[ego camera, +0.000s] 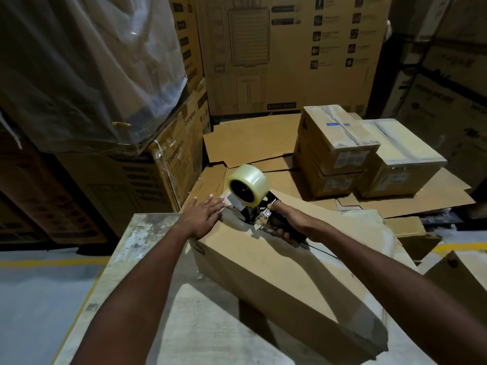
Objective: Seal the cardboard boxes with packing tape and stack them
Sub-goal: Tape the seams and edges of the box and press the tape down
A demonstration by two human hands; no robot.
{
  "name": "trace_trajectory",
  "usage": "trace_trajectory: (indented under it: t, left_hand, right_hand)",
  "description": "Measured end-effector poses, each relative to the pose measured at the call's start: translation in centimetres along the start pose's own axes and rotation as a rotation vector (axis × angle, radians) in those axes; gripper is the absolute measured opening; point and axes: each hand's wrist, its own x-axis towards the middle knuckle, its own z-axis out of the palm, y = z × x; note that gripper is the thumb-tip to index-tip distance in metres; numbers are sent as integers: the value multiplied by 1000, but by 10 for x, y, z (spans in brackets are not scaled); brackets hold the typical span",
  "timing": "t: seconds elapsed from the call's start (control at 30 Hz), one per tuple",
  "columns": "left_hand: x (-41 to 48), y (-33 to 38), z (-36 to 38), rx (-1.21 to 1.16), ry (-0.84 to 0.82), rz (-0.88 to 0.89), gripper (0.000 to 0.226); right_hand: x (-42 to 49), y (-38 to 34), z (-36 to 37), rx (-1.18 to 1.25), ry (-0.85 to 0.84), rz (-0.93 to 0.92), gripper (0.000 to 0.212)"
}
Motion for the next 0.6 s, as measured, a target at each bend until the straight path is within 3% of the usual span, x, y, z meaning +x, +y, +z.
trace_trajectory:
  t: [0.4, 0.6]
  left_hand:
    - [3, 10, 2, 136, 30, 46, 55]
    - [-4, 33, 10, -7, 29, 45, 55]
  right_hand:
    - [-43, 30, -36, 15, -43, 80, 61]
    - [-44, 33, -44, 43, -112, 74, 74]
